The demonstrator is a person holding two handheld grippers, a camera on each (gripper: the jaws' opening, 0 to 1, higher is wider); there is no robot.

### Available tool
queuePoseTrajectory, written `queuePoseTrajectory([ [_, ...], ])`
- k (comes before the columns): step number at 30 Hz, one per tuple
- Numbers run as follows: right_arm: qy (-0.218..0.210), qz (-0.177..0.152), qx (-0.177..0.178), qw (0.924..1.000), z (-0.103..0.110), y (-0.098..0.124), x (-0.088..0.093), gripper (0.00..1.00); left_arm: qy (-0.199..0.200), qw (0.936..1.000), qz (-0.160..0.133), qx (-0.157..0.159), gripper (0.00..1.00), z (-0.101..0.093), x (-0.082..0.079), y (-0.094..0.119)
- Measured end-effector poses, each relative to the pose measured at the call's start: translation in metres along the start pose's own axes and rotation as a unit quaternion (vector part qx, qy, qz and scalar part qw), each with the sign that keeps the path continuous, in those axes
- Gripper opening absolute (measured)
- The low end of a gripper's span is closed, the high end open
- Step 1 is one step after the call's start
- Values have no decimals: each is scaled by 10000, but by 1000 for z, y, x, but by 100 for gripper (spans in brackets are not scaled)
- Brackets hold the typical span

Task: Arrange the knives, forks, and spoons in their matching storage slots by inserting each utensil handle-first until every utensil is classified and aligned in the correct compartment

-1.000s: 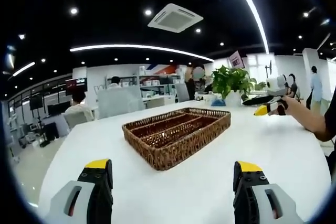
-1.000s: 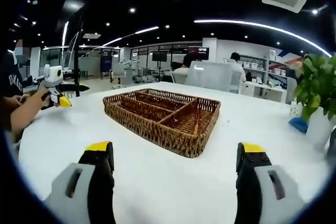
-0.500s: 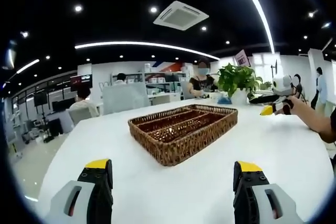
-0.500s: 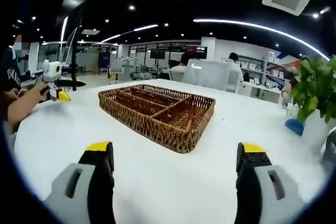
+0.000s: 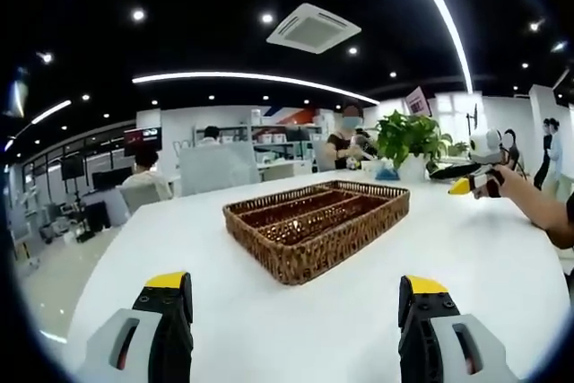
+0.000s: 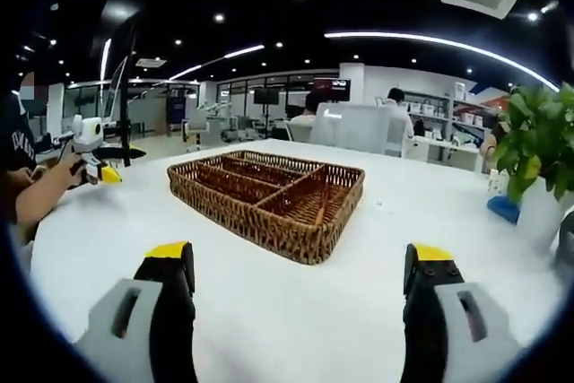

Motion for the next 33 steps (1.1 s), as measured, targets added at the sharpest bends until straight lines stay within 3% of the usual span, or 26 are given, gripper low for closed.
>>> queuePoseTrajectory([
  [20, 101, -15, -30, 9999, 4, 0, 1, 100, -39, 10000, -11, 62, 100, -2, 1, -3],
  [33, 71, -31, -50, 10000, 4, -2, 1, 100, -97, 9999, -50, -114, 100, 2, 0, -2],
])
Point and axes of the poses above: the point that each gripper's makers call its tool centre point, and the gripper's own axes: y roughly backward along the fingers, z roughly to its left, x roughly out of its underside, the point moved 6 cm from there along y, roughly backward along the fingers, and after that the axes turned 3 degrees about z, right-handed, at the moved point
